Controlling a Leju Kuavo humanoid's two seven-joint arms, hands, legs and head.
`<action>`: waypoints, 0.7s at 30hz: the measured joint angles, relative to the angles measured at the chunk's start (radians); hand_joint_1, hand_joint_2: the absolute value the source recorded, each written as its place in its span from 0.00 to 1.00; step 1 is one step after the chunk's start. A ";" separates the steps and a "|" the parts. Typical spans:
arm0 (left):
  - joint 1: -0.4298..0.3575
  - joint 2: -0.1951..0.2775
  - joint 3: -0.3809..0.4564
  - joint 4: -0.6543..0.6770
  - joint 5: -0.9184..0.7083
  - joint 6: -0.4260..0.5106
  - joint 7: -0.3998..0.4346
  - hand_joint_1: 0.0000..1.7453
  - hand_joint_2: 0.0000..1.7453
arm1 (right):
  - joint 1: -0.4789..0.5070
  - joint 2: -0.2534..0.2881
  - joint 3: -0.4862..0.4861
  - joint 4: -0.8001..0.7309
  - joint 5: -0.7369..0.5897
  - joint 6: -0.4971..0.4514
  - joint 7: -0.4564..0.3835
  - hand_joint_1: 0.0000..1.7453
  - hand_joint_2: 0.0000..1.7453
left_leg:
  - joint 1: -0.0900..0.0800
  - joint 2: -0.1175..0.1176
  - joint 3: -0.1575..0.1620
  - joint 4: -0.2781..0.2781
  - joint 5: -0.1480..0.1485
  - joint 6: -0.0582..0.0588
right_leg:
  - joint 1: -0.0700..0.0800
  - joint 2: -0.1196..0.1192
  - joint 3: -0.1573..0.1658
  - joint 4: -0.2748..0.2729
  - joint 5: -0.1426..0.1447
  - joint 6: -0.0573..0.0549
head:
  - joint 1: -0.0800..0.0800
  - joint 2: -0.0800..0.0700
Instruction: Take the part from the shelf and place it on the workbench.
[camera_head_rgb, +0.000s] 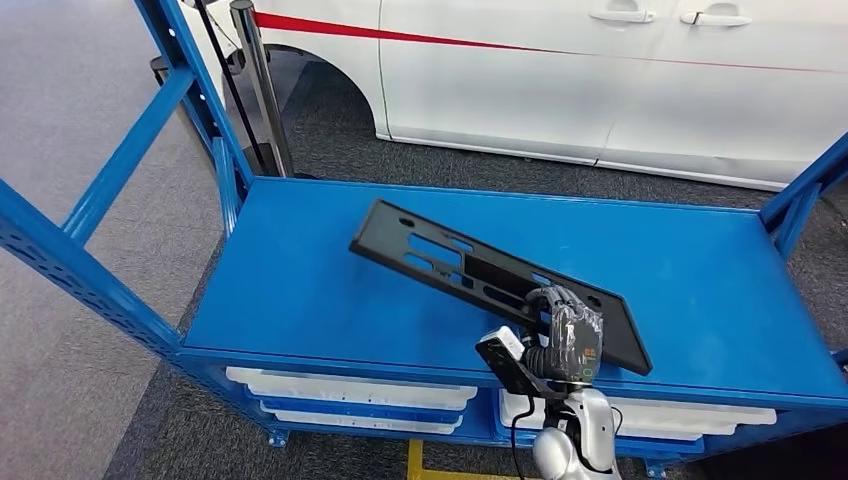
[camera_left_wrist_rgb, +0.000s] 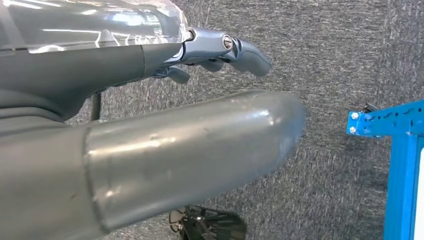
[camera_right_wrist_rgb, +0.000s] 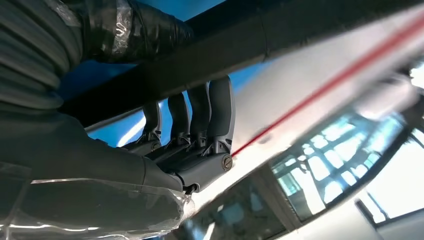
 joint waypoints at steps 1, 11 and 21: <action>0.000 -0.003 0.006 0.000 0.003 0.002 -0.001 0.00 0.00 | 0.011 0.000 0.014 -0.051 -0.083 0.014 -0.033 1.00 1.00 | 0.000 0.002 0.001 -0.002 0.003 0.006 | -0.002 0.001 -0.001 0.002 -0.001 0.004 | 0.000 0.000; 0.001 -0.019 0.051 0.002 0.009 0.014 0.010 0.00 0.00 | 0.078 -0.041 0.123 -0.432 -0.498 0.096 -0.134 1.00 1.00 | -0.007 0.001 -0.007 -0.005 0.012 0.027 | -0.005 -0.007 -0.052 0.124 -0.044 0.006 | 0.000 0.000; -0.004 -0.035 0.064 0.008 0.000 0.007 0.023 0.00 0.00 | 0.098 -0.078 0.143 -0.551 -0.636 0.142 -0.151 1.00 1.00 | -0.009 0.003 -0.093 0.179 -0.097 -0.011 | -0.005 -0.015 0.013 -0.027 0.000 -0.031 | -0.001 0.000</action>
